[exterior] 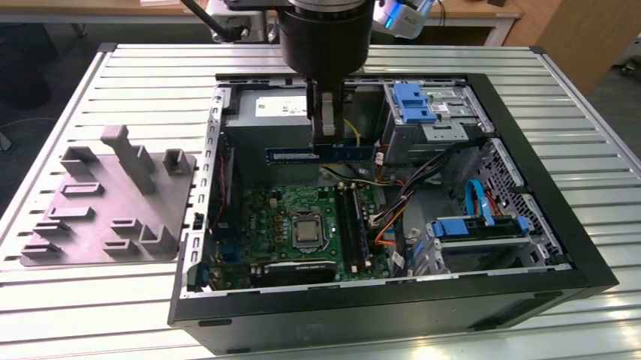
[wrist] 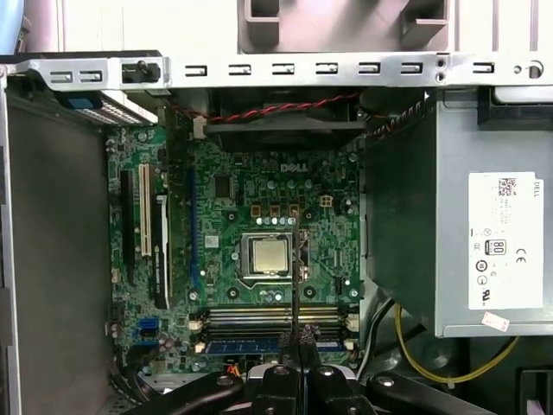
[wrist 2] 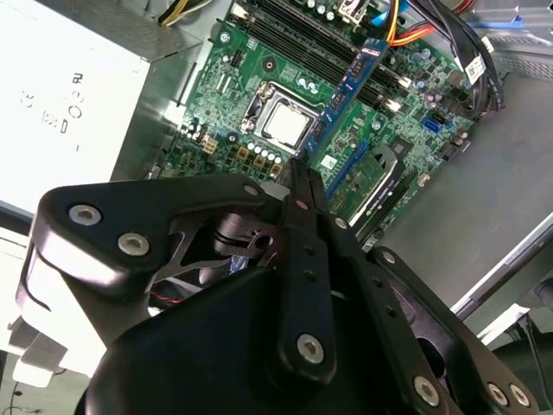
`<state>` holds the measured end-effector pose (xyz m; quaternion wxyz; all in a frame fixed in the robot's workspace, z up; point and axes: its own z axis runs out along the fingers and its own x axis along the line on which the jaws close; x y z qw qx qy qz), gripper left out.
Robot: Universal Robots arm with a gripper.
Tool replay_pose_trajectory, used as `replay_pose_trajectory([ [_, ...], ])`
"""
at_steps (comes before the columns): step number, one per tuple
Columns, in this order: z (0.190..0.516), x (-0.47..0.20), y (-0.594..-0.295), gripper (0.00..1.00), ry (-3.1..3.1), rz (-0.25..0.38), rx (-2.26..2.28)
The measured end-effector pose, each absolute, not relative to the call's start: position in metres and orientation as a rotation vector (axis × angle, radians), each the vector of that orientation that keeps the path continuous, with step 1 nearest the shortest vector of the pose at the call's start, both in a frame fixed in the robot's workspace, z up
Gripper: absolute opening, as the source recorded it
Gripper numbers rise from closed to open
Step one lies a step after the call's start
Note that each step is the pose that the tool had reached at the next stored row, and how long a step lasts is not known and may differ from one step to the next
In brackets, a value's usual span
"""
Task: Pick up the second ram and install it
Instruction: 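Pick up the second ram and move it above second insertion slot, then insert the second ram into the second slot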
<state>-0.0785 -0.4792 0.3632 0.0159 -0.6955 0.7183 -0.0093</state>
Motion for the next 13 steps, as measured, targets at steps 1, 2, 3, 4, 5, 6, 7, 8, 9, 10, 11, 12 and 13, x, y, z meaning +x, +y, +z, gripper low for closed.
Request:
replay_pose_trajectory([
  [1,0.3624,-0.0782,-0.4792,0.11,2.234,-0.029,-2.163],
  [2,0.3616,-0.078,-0.4792,0.11,2.234,-0.029,-2.163],
  [3,0.3611,-0.0779,-0.4792,0.11,2.234,-0.029,-2.163],
  [4,0.3609,-0.0778,-0.4792,0.11,2.234,-0.029,-2.163],
  [5,0.3609,-0.0778,-0.4792,0.11,2.234,-0.029,-2.163],
  [6,0.3609,-0.0778,-0.4792,0.11,2.234,-0.029,-2.163],
  [7,0.3607,-0.0778,-0.4792,0.11,2.234,-0.029,-2.163],
  [8,0.3606,-0.0778,-0.4792,0.11,2.234,-0.029,-2.163],
  [9,0.3606,-0.0778,-0.4792,0.11,2.234,-0.029,-2.163],
  [10,0.3606,-0.0778,-0.4792,0.11,2.234,-0.029,-2.163],
  [11,0.3606,-0.0778,-0.4792,0.11,2.234,-0.029,-2.163],
  [12,0.3606,-0.0778,-0.4792,0.11,2.234,-0.029,-2.163],
  [13,0.3606,-0.0778,-0.4792,0.11,2.234,-0.029,-2.163],
])
